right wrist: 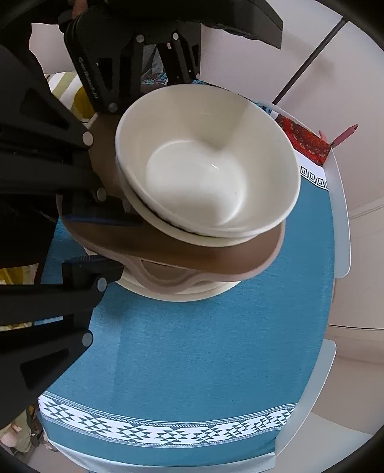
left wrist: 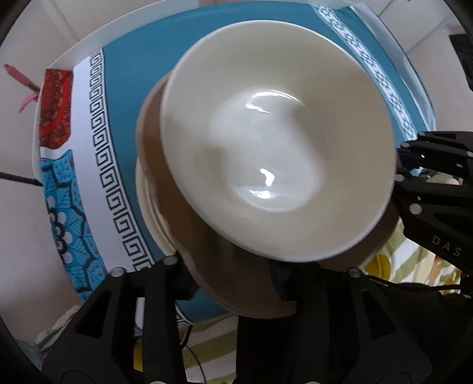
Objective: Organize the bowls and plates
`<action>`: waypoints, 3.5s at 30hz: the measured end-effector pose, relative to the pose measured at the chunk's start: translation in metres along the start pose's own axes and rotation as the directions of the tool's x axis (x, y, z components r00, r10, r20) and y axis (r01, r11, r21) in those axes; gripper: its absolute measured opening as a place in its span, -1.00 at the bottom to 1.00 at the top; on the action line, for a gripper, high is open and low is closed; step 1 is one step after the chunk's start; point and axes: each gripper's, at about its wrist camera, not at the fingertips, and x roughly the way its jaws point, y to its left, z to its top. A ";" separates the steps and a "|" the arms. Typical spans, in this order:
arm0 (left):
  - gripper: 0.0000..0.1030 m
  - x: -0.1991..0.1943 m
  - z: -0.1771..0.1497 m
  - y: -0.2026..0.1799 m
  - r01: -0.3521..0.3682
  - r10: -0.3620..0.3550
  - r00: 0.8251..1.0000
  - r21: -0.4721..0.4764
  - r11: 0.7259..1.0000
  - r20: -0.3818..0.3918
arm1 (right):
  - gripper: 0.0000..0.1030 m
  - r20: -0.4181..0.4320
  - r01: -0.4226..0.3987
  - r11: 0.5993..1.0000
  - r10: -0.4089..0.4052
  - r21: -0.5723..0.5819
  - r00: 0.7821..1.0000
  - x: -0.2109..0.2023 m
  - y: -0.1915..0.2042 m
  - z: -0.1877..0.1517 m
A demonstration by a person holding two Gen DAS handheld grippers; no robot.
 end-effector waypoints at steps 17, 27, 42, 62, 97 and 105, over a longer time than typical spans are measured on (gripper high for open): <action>0.08 -0.043 -0.025 0.008 0.064 -0.060 0.996 -0.063 0.996 0.060 | -0.41 0.020 -0.074 0.991 0.072 0.108 0.997 -0.032 -0.012 -0.016; 0.08 -0.114 -0.071 -0.003 0.075 -0.043 0.968 -0.123 0.990 0.247 | -0.40 0.216 -0.109 0.983 0.074 0.151 0.974 -0.111 -0.011 -0.059; 1.00 -0.306 -0.139 -0.079 -0.124 0.255 0.443 -0.222 0.967 0.860 | 0.99 0.760 0.166 0.967 -0.254 0.193 0.599 -0.305 0.019 -0.128; 1.00 -0.321 -0.160 -0.099 -0.126 0.302 0.367 -0.274 0.953 0.880 | 0.99 0.825 0.190 0.959 -0.279 0.211 0.491 -0.334 0.033 -0.150; 1.00 -0.318 -0.154 -0.088 -0.113 0.320 0.362 -0.300 0.947 0.876 | 0.99 0.816 0.223 0.947 -0.313 0.231 0.485 -0.331 0.029 -0.138; 1.00 -0.316 -0.151 -0.085 -0.123 0.325 0.359 -0.301 0.946 0.875 | 0.99 0.813 0.220 0.948 -0.312 0.231 0.491 -0.329 0.026 -0.133</action>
